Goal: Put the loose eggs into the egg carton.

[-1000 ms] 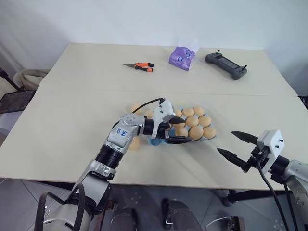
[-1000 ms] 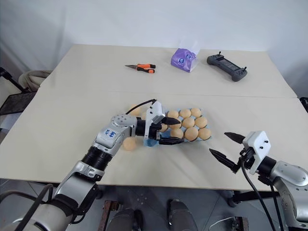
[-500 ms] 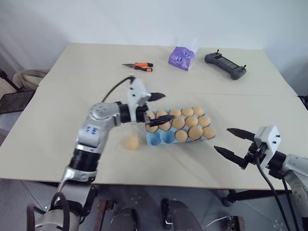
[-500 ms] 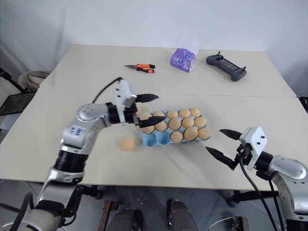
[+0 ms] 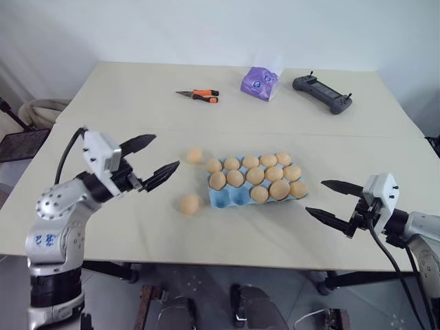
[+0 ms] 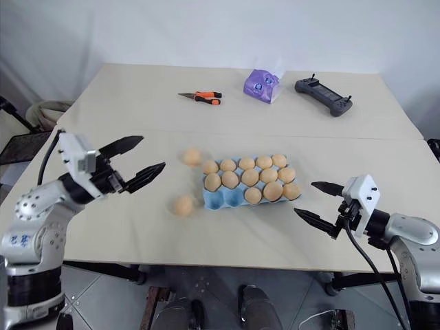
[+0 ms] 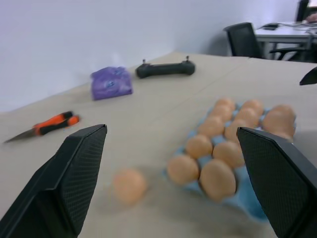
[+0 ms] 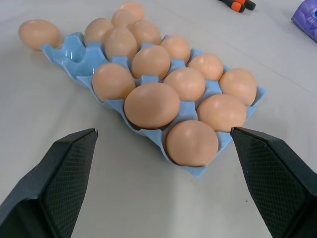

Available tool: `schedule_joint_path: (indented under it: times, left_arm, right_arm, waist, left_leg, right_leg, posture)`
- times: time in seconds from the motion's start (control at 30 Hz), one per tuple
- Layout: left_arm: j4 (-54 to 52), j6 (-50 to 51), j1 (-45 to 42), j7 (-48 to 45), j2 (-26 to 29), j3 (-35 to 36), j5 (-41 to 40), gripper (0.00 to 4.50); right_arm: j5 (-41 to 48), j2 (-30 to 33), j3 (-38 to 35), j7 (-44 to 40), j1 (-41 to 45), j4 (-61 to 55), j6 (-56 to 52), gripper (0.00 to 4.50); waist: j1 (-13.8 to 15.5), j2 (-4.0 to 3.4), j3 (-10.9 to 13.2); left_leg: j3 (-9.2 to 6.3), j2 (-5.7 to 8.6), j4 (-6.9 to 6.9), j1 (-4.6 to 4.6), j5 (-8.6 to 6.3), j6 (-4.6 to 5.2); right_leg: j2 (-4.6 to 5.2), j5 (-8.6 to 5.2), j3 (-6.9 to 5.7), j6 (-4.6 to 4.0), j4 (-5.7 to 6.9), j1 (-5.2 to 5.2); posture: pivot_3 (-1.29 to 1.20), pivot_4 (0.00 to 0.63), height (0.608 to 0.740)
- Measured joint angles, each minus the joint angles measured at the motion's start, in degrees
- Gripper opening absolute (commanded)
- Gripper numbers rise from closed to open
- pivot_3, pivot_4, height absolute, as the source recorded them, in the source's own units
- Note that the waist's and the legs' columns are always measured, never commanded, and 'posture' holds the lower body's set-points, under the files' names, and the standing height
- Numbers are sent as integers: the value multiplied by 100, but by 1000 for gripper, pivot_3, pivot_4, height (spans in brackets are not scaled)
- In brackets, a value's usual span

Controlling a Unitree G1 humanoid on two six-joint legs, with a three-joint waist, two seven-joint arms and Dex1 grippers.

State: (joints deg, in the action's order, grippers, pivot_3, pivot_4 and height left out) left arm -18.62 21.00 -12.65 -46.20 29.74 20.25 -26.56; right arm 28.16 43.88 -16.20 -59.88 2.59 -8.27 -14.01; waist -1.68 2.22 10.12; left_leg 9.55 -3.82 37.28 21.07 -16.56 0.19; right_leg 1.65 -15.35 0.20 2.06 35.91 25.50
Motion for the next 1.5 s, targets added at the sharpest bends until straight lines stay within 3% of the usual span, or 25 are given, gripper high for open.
schedule_joint_path:
  times: [0.2, 0.7, 0.9, 1.2, 1.5]
  left_arm:
    - [-155, -657, 1574, -243, -242, -45, -52, 4468]
    - [-570, -1241, 2795, 86, -504, -218, -66, 4468]
    - [-498, -1562, 2406, 755, -926, -390, 242, 4468]
    - [131, -1540, 1317, 1430, -1410, -1501, 880, 4468]
    - [352, -635, 1044, 1906, -1461, -1894, 943, 4468]
  right_arm:
    - [-33, 21, 47, -67, 63, 79, 0, 4500]
    - [41, 68, -1, -162, -134, 69, -14, 4500]
    - [218, 73, -174, -292, -336, -75, -14, 4500]
    - [196, 62, -130, -77, -341, -115, -48, 4500]
    - [132, 61, -81, 86, -379, -152, -59, 4500]
  waist:
    - [11, 1, 0]
    - [-10, 1, 0]
    - [4, 2, 0]
    - [-7, 4, -2]
    - [3, 4, -2]
  left_leg:
    - [4, 0, -3, 4, -16, -9]
    - [14, 2, -10, 4, -19, -4]
    - [14, 8, -2, 5, -16, 3]
    - [14, 6, -7, 5, -16, 8]
    - [8, 1, -8, 4, -8, 20]
  right_leg:
    - [7, -9, -4, -16, -17, 1]
    - [8, -22, 6, -41, -38, -1]
    - [10, -22, 13, -42, -42, -5]
    - [2, 8, 13, 10, -44, -7]
    - [-4, 5, 11, 5, -36, -5]
  posture:
    - [0, 150, 740]
    - [0, 150, 740]
    - [0, 150, 740]
    - [0, 150, 740]
    - [0, 150, 740]
